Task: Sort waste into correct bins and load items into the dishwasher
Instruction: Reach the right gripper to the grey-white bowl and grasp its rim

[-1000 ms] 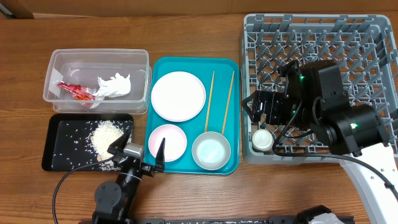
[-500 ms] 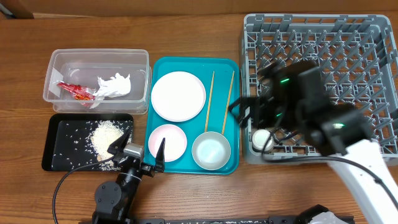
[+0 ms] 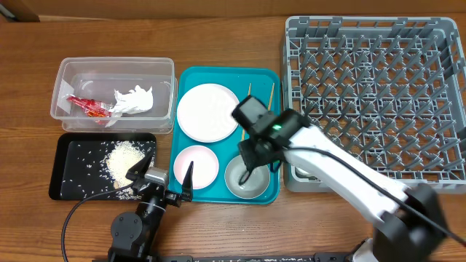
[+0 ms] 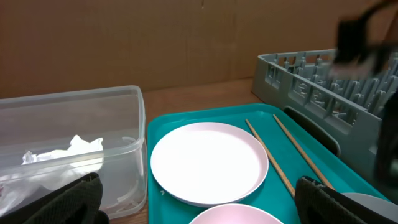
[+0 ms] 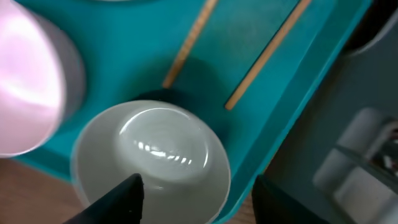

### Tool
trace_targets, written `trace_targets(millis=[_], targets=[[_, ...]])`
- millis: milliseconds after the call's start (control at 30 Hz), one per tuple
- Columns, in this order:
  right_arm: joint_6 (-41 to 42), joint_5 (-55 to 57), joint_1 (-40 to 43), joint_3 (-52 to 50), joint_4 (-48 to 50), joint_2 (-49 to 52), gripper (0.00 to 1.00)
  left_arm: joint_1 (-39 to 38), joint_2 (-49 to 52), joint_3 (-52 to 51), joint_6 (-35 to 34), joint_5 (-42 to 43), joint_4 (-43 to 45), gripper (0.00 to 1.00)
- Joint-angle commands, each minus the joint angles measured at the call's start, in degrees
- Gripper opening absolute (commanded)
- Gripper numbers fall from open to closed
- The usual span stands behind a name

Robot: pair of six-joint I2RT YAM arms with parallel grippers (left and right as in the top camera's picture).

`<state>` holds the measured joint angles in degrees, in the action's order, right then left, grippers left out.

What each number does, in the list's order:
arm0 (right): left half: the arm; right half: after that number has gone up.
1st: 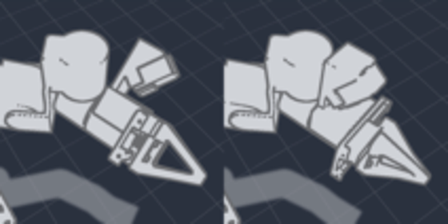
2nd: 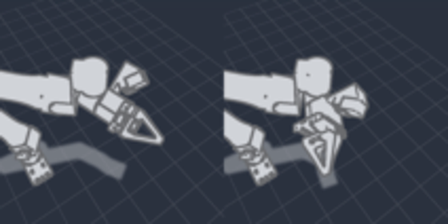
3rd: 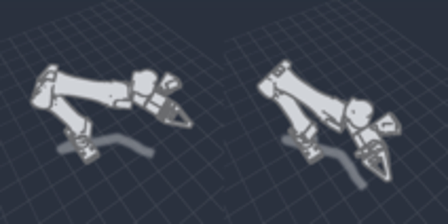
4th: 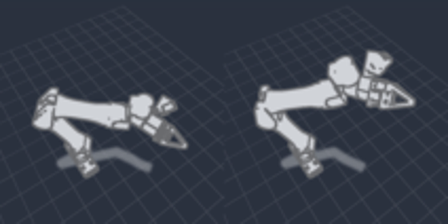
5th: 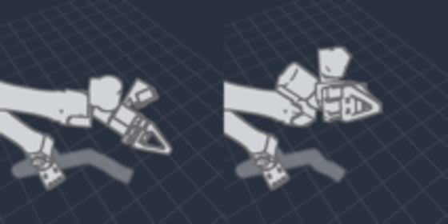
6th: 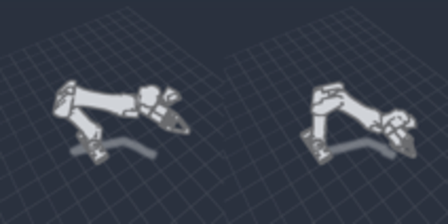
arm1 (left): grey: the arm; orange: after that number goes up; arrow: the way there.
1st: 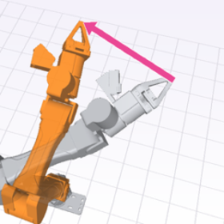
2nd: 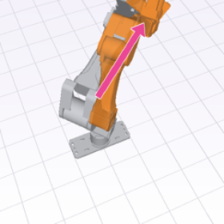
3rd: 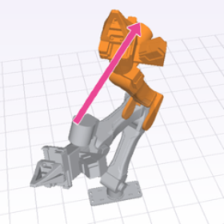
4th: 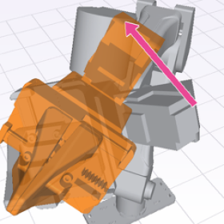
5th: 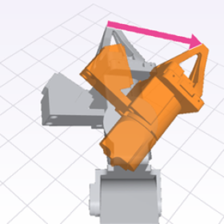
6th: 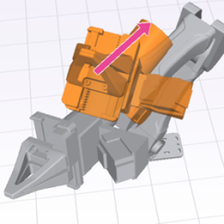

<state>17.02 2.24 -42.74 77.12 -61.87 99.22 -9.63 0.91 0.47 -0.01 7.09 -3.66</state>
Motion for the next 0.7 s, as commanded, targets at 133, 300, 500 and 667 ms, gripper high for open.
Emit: trace_targets(millis=[133, 300, 500, 667], targets=[[-6.60, 1.57, 0.04, -0.02, 1.29, 10.78, 0.43, 0.28, -0.28, -0.20, 0.02, 0.00, -0.15, 1.00], [-6.60, 3.23, 0.17, 0.04, 0.13, 11.72, 0.10, 0.28, -0.28, -0.20, 0.02, 0.00, -0.15, 1.00], [-6.51, 7.76, 0.22, 2.71, -4.74, 4.94, 0.04, 0.28, -0.28, -0.20, 0.02, 0.00, -0.15, 1.00], [6.51, 22.53, 1.66, 7.37, -9.44, -3.78, 0.04, 0.28, -0.28, -0.20, 0.02, 0.00, -0.15, 1.00]])
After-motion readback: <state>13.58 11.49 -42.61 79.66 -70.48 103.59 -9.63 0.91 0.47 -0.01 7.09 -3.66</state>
